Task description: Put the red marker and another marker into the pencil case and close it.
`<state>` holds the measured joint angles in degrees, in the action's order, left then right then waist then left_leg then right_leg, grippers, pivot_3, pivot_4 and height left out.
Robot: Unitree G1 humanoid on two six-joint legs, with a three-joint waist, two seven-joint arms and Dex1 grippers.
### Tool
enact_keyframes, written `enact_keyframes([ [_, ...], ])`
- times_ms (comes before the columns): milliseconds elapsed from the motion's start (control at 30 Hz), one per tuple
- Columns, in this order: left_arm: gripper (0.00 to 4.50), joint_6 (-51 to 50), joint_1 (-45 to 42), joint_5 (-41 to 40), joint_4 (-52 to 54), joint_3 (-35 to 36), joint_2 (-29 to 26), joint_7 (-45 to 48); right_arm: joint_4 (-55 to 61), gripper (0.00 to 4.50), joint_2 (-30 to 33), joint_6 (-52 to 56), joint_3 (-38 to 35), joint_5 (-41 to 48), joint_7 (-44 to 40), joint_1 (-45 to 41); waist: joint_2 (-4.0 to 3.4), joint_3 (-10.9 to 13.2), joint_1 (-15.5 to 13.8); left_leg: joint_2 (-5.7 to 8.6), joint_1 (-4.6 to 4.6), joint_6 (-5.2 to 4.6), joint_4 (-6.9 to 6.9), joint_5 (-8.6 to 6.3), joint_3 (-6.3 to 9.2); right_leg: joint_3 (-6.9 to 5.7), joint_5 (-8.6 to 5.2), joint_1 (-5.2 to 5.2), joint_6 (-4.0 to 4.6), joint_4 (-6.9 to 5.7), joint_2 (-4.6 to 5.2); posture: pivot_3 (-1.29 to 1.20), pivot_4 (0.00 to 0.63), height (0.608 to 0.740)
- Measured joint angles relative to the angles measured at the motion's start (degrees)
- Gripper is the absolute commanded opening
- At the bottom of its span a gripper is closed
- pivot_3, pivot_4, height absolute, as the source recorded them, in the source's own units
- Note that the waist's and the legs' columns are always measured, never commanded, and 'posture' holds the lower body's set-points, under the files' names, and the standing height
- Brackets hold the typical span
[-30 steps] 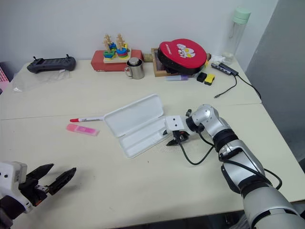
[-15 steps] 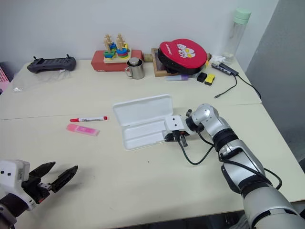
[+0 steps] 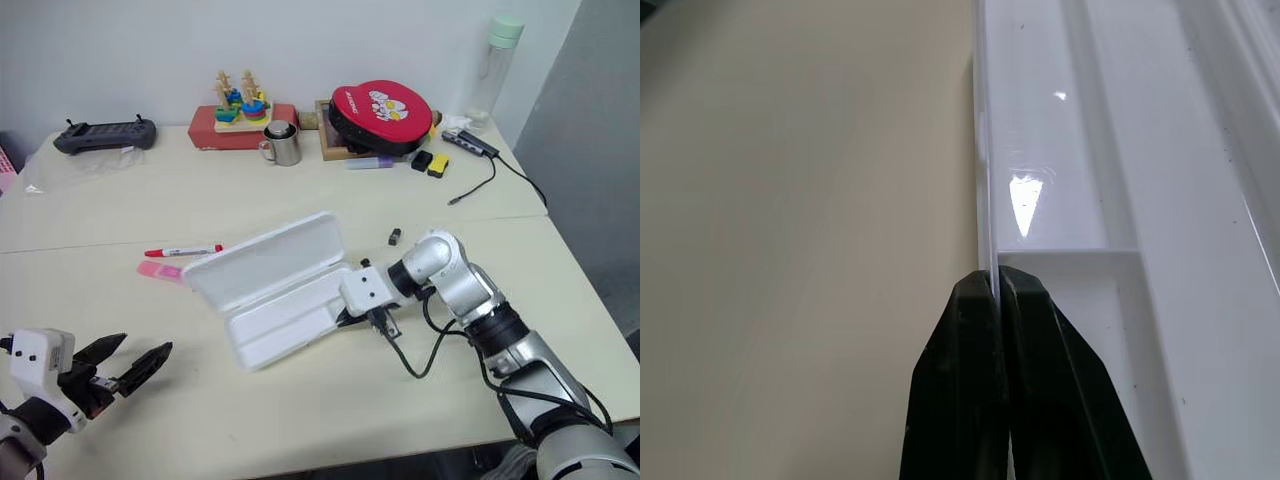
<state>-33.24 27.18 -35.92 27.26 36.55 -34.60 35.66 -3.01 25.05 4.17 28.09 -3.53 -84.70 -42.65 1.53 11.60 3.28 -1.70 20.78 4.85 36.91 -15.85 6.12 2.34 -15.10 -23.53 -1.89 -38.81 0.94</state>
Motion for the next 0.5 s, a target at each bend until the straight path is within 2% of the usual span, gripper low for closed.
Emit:
enact_keyframes([
  [167, 4.50, 0.0, -2.3, 0.9, -1.7, -1.3, -1.4, 0.5, 7.0, 0.01, 0.7, 9.3, 2.5, -2.1, 3.5, 2.0, 0.04, 0.0, -0.1, 0.02, 0.01, 0.01, 0.05, 0.00, -0.02, 0.01, -0.08, 0.01, -0.14, -0.01, 0.01, 0.00, 0.150, 0.740],
  [500, 4.50, 0.0, -4.9, 1.8, -3.7, -2.8, -2.9, 1.6, 5.5, 0.01, 0.3, 17.9, 4.5, -5.0, 10.7, 3.6, 0.06, 0.0, -0.1, 0.02, 0.02, 0.01, 0.00, 0.00, 0.00, 0.00, 0.02, -0.02, 0.03, 0.02, 0.01, 0.00, 0.150, 0.740],
])
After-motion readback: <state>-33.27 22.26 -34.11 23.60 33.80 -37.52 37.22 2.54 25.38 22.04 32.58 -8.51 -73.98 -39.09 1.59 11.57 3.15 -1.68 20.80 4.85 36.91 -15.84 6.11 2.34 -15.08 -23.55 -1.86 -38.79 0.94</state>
